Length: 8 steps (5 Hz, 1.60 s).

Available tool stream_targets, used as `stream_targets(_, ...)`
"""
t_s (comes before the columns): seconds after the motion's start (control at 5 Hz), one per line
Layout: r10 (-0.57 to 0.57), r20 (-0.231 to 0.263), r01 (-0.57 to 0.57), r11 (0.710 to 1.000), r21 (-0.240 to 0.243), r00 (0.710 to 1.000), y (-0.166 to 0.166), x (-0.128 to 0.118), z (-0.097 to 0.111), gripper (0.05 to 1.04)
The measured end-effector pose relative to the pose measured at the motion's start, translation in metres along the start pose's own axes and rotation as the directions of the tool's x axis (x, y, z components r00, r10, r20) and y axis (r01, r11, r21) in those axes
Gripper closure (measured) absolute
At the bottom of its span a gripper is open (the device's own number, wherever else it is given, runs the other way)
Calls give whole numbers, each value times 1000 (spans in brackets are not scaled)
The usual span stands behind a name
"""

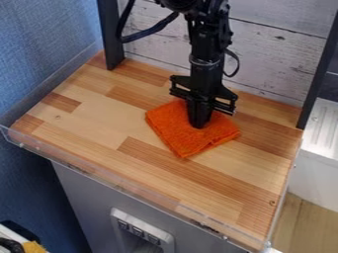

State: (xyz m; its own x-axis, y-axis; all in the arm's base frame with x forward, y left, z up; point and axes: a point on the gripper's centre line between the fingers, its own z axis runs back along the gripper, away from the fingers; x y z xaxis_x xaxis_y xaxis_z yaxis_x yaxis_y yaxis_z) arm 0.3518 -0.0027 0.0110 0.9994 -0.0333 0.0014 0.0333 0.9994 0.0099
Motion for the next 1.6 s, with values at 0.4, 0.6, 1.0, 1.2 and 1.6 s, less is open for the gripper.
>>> stream_targets(0.4,13,-20,-13,1000,-2,1000,7,-2,3,1025)
stream_targets(0.6,18,-29,-19,1000,-10,999,14,-3,4,1025)
stream_targets(1.0,31,-44,-32,999,-18,999,25,-5,14,851)
stream_targets(1.2,54,-16,-54,998,-12,998,24,-3,35,600)
stream_targets(1.6,43,4,-43,999,4,999,-10,15,67,91)
